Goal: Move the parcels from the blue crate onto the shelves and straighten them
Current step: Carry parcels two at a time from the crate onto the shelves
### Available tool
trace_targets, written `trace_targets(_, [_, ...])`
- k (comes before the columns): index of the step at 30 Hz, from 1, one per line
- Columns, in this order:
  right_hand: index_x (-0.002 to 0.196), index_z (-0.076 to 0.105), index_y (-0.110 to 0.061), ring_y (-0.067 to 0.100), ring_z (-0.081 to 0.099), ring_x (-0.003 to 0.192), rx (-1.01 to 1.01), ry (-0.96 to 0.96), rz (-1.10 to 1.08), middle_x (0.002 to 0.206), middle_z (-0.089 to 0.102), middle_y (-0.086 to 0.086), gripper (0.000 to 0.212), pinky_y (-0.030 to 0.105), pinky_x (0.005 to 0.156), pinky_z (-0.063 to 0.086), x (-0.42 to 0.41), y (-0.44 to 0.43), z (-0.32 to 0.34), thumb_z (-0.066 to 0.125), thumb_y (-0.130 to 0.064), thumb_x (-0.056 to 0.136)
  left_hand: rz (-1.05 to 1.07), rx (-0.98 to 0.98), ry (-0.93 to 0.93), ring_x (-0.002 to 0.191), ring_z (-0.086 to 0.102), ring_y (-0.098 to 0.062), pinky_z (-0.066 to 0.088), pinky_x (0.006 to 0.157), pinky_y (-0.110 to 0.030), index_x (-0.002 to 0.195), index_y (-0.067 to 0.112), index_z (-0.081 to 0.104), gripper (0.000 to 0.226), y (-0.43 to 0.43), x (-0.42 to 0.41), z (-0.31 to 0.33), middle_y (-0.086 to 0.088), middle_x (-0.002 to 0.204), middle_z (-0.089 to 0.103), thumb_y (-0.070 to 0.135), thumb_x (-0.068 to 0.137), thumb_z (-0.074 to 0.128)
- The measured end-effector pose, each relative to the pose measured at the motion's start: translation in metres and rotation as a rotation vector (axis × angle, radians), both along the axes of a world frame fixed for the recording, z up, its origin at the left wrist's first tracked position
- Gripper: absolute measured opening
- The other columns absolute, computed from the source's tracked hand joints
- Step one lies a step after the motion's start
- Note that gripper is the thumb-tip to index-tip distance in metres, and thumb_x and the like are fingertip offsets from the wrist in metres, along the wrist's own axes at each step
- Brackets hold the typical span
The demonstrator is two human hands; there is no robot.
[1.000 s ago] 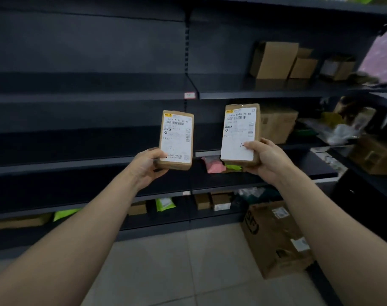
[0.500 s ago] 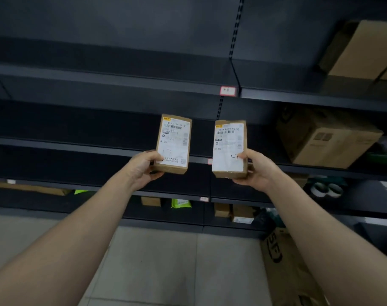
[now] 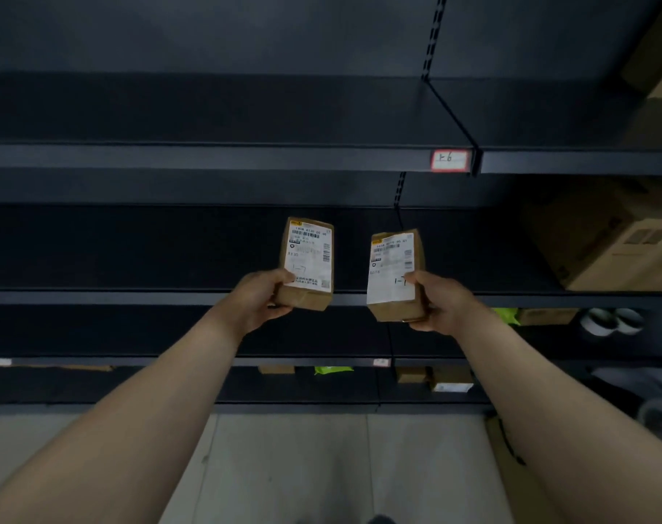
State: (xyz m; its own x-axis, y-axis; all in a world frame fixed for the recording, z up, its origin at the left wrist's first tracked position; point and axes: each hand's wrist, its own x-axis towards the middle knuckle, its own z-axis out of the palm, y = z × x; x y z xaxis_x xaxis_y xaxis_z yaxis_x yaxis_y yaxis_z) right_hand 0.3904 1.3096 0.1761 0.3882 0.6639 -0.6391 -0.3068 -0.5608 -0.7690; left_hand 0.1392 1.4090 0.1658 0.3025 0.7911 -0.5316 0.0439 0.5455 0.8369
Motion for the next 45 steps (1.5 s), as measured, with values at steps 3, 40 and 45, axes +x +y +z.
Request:
trace_targets(3, [0.094, 0.061, -0.017, 0.018, 0.062, 0.073, -0.03, -0.005, -0.002, 0.083, 0.066, 0.002, 0.007, 0.03, 0.054, 0.047, 0.001, 0.028, -0.01, 0.06, -0.023, 0.092, 0.006, -0.04, 0.016, 0.105, 0.061, -0.023, 0.05, 0.09, -0.04, 0.117, 0.012, 0.057, 0.027, 0.023, 0.009, -0.008, -0.008, 0.111, 0.066, 0.014, 0.09, 0.058])
trace_targets(40, [0.112, 0.06, 0.0, 0.022, 0.058, 0.09, -0.129, -0.376, 0.171, 0.119, 0.06, 0.018, 0.026, 0.03, 0.073, 0.049, 0.05, 0.131, -0.057, 0.058, -0.017, 0.092, 0.009, 0.213, 0.718, 0.111, 0.055, -0.036, 0.047, 0.096, -0.045, 0.121, -0.002, 0.058, 0.035, 0.116, 0.074, -0.061, -0.022, 0.12, 0.059, 0.015, 0.089, 0.057])
trace_targets(45, [0.083, 0.061, -0.003, 0.025, 0.058, 0.091, -0.052, -0.747, 0.399, 0.085, 0.057, 0.008, 0.012, 0.025, 0.073, 0.043, 0.045, 0.094, -0.001, 0.054, -0.01, 0.09, -0.258, 0.584, 0.778, 0.108, 0.054, -0.028, 0.045, 0.086, -0.027, 0.127, 0.002, 0.051, 0.038, 0.08, 0.106, -0.016, -0.018, 0.127, 0.054, 0.012, 0.091, 0.055])
